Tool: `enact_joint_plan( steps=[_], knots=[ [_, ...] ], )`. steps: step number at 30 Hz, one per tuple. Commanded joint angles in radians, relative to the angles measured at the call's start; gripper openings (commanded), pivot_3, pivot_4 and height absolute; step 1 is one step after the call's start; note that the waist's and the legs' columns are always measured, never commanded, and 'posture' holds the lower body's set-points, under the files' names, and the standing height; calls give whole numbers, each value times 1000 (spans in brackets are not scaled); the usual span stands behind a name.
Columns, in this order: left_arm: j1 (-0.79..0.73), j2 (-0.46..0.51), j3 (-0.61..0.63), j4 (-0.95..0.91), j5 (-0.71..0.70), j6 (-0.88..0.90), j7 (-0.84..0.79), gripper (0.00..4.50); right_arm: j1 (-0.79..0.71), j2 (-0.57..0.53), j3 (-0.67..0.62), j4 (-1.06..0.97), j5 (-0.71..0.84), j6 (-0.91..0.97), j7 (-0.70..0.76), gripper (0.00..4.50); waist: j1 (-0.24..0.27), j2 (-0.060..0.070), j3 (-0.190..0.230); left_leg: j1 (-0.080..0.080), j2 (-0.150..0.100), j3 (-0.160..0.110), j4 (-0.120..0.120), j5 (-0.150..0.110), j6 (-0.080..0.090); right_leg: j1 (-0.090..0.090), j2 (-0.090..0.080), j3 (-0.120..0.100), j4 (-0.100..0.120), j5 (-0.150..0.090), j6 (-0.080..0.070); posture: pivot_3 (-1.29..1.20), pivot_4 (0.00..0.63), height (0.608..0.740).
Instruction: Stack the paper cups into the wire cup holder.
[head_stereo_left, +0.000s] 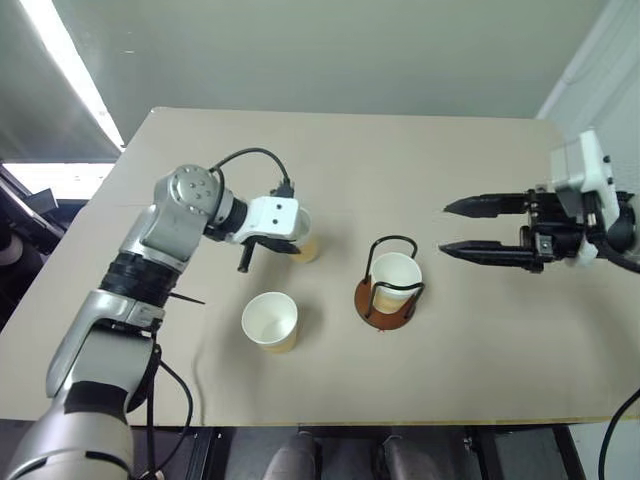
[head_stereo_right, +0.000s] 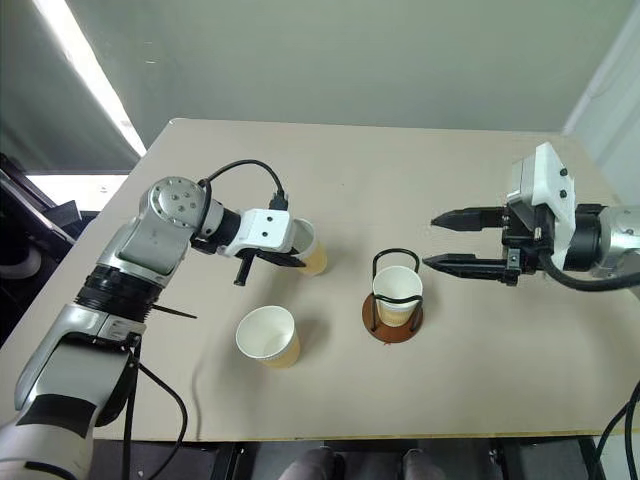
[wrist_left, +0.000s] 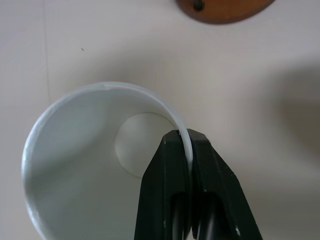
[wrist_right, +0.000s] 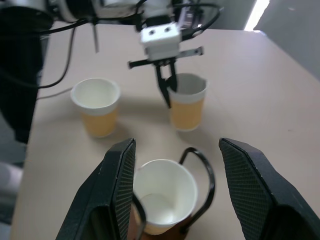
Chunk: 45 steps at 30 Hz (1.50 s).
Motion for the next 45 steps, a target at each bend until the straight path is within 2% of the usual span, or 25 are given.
enact_joint_plan(
  steps=[1,12,23,33,38,45],
  knots=[
    [-33,21,45,-96,-62,55,-42,57,6,-44,9,10,-34,-41,60,2667,0,0,0,0,0,0,0,0,0,0,0,0,0,0,0,0,150,740],
    [-143,19,110,-338,-301,325,-136,57,-14,-99,76,91,-160,-164,175,2667,-1,0,0,0,0,0,2,0,1,0,0,0,5,0,1,0,150,740],
    [-297,-6,81,-364,-478,436,-151,57,33,-124,58,101,-200,-190,199,2667,0,0,0,0,0,0,4,-1,2,1,0,0,4,0,1,0,150,740],
    [-321,-53,-31,-313,-507,376,-151,57,53,-136,22,119,-220,-213,187,2667,0,0,0,0,0,0,8,-1,2,1,0,0,5,1,1,0,150,740],
    [-334,-77,-110,-260,-478,288,-151,57,99,-151,-45,96,-192,-188,184,2667,3,0,0,-1,0,0,10,-1,2,1,0,0,6,1,1,0,150,740],
    [-357,-113,-178,-183,-443,185,-151,57,81,-194,-109,100,-182,-161,172,2667,4,0,0,-2,0,0,13,-2,4,1,0,0,7,1,2,0,150,740]
  ],
)
